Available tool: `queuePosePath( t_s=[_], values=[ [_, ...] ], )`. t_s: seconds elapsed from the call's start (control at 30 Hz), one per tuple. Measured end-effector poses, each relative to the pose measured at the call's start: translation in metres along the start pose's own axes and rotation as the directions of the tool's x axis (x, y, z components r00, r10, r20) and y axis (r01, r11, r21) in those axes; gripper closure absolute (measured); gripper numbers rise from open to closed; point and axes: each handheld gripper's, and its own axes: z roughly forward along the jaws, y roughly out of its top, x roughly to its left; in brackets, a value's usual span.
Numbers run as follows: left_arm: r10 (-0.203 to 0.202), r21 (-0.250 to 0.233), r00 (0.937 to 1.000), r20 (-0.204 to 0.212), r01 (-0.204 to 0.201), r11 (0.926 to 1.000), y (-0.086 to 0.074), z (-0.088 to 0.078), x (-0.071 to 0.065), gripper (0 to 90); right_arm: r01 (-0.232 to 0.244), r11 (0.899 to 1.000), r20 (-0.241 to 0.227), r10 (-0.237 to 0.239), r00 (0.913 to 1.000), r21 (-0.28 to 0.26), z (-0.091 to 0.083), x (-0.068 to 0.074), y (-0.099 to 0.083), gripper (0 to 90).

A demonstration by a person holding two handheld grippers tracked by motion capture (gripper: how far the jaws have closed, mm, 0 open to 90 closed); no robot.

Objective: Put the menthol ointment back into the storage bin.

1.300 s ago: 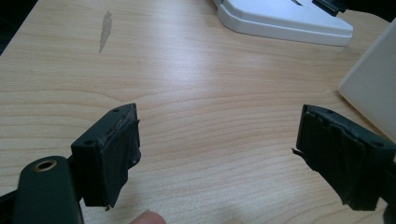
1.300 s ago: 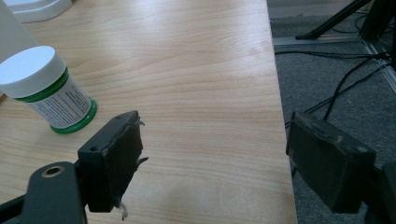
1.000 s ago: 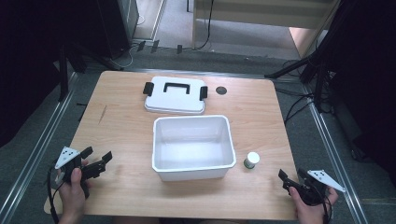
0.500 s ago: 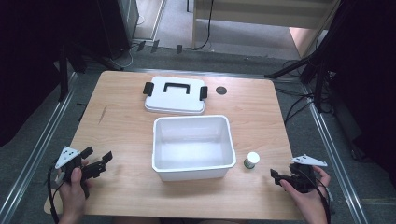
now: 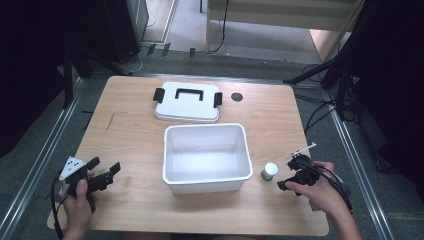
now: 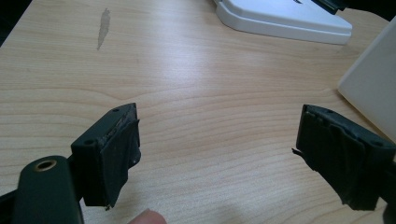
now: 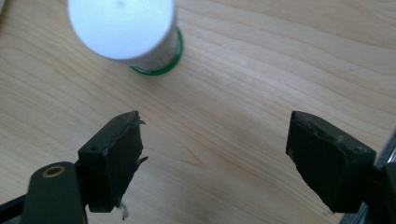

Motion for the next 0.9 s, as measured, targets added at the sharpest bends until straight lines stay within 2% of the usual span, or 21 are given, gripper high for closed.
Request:
queuePosePath(
  t_s=[0.07,0.17,0.37,0.47,0.57,0.73,0.83,0.9],
  values=[
    [-0.001,0.0,1.0,0.0,0.001,1.0,0.0,0.0,0.0,14.6,0.038,0.998,-0.013,-0.038,0.9992,0.052,0.004,0.007,0.01,18.1],
    [-0.001,-0.001,1.0,0.001,0.001,1.0,0.0,0.0,0.0,14.5,0.062,0.995,-0.021,-0.061,0.9979,0.076,0.004,0.015,0.021,18.1],
    [0.003,0.002,1.0,0.002,-0.003,1.0,0.0,0.0,0.0,14.5,0.092,0.993,-0.017,-0.091,0.9957,0.069,0.005,0.026,0.041,18.5],
    [0.003,0.003,1.0,0.002,-0.003,1.0,0.0,0.0,0.0,14.5,0.094,0.993,-0.017,-0.093,0.9955,0.067,0.005,0.027,0.044,20.1],
    [0.004,0.004,1.0,0.003,-0.004,1.0,0.0,0.0,0.0,14.5,0.098,0.993,-0.02,-0.096,0.9951,0.069,0.006,0.031,0.051,24.7],
    [0.003,0.003,1.0,0.004,-0.003,1.0,0.0,0.0,0.0,14.5,0.082,0.994,-0.014,-0.082,0.9966,0.068,0.009,0.032,0.058,41.5],
    [0.004,0.004,1.0,0.004,-0.004,1.0,0.0,0.0,0.0,14.5,0.097,0.993,-0.025,-0.095,0.9951,0.068,0.01,0.032,0.059,49.3],
    [0.003,0.003,1.0,0.004,-0.003,1.0,0.0,0.001,0.0,14.5,0.102,0.993,-0.025,-0.101,0.9946,0.063,0.01,0.031,0.06,51.4]
  ],
)
